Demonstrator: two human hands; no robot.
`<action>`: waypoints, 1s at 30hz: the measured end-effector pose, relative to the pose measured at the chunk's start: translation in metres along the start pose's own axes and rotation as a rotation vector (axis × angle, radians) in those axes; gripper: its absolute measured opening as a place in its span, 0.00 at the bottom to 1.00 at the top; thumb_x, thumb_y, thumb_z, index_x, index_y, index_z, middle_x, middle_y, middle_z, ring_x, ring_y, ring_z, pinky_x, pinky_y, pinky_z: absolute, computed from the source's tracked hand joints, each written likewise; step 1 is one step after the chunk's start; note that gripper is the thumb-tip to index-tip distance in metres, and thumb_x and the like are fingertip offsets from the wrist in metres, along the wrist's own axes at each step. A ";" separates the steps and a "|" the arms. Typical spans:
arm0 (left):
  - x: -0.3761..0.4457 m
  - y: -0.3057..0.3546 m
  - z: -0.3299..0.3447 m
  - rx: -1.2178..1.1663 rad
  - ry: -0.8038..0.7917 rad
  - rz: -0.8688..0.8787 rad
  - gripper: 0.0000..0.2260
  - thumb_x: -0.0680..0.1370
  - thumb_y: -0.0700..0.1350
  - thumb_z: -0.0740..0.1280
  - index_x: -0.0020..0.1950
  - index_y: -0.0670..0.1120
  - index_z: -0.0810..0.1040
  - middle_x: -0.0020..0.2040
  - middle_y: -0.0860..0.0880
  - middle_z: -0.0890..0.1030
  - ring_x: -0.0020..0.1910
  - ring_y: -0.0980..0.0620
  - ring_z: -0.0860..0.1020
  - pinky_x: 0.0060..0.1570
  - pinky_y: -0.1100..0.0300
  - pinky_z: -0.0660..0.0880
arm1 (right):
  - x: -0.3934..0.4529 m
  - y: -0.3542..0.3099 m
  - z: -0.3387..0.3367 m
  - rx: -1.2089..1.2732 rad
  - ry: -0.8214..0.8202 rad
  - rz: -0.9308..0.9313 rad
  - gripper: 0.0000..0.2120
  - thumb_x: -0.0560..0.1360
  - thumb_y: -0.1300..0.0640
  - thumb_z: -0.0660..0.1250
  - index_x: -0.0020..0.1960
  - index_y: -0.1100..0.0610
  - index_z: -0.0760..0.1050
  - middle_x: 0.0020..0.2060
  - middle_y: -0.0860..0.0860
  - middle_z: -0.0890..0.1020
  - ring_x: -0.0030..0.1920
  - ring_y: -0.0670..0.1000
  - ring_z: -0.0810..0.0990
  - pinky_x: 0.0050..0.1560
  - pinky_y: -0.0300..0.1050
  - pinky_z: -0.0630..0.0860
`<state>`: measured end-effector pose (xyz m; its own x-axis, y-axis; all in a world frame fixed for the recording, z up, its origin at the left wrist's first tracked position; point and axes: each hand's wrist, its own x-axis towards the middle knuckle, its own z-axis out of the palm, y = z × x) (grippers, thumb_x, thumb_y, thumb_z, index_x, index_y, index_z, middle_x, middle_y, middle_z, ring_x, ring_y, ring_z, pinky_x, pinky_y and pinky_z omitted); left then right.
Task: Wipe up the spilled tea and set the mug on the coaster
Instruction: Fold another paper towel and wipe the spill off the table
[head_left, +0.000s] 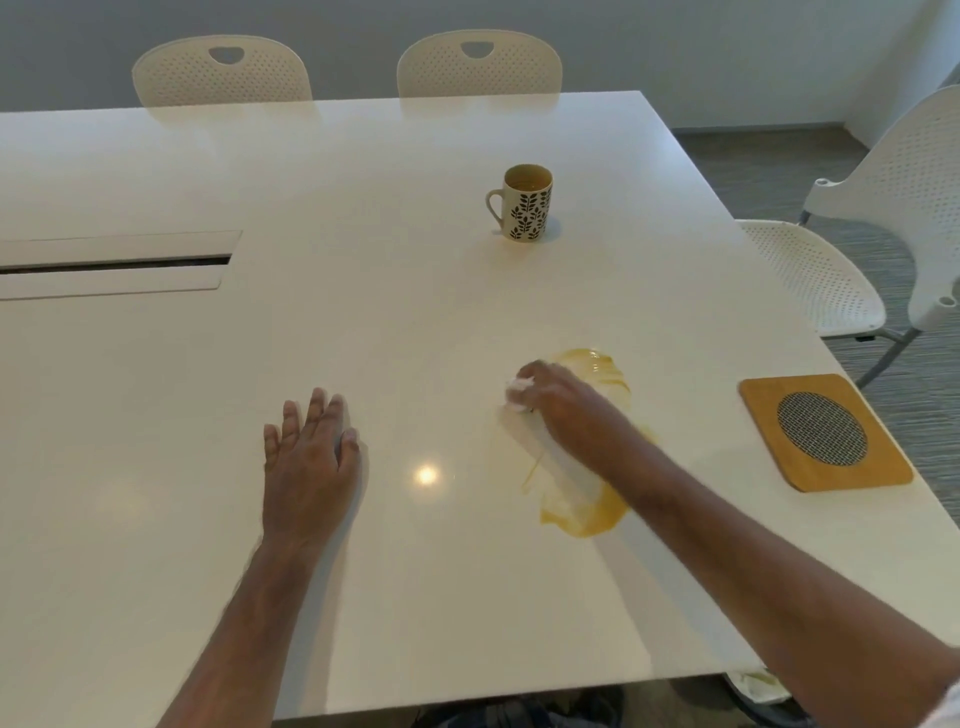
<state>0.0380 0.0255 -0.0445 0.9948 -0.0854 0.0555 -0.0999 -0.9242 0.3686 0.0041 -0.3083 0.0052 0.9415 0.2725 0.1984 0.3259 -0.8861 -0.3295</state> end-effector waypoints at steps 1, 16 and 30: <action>0.000 0.000 0.000 -0.001 0.001 -0.001 0.28 0.82 0.56 0.51 0.82 0.50 0.67 0.84 0.49 0.63 0.84 0.41 0.56 0.82 0.41 0.50 | -0.009 -0.010 0.003 0.015 -0.028 -0.044 0.14 0.79 0.67 0.61 0.56 0.56 0.83 0.58 0.56 0.80 0.55 0.57 0.79 0.57 0.53 0.78; -0.002 0.008 -0.006 -0.008 -0.001 -0.016 0.23 0.86 0.50 0.58 0.81 0.48 0.68 0.84 0.48 0.63 0.84 0.41 0.57 0.82 0.40 0.50 | -0.018 0.078 -0.049 0.145 0.165 0.334 0.10 0.81 0.65 0.67 0.53 0.56 0.87 0.51 0.48 0.84 0.52 0.48 0.82 0.54 0.36 0.76; -0.003 0.007 -0.006 -0.018 -0.009 -0.021 0.29 0.82 0.55 0.52 0.82 0.49 0.67 0.84 0.49 0.63 0.84 0.42 0.56 0.83 0.42 0.49 | 0.006 0.099 -0.053 0.000 -0.183 0.380 0.23 0.79 0.73 0.58 0.71 0.62 0.77 0.67 0.58 0.76 0.67 0.58 0.76 0.65 0.38 0.67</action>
<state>0.0345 0.0213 -0.0360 0.9968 -0.0694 0.0396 -0.0793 -0.9188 0.3867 0.0370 -0.4139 0.0224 0.9945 -0.0120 -0.1044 -0.0477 -0.9365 -0.3474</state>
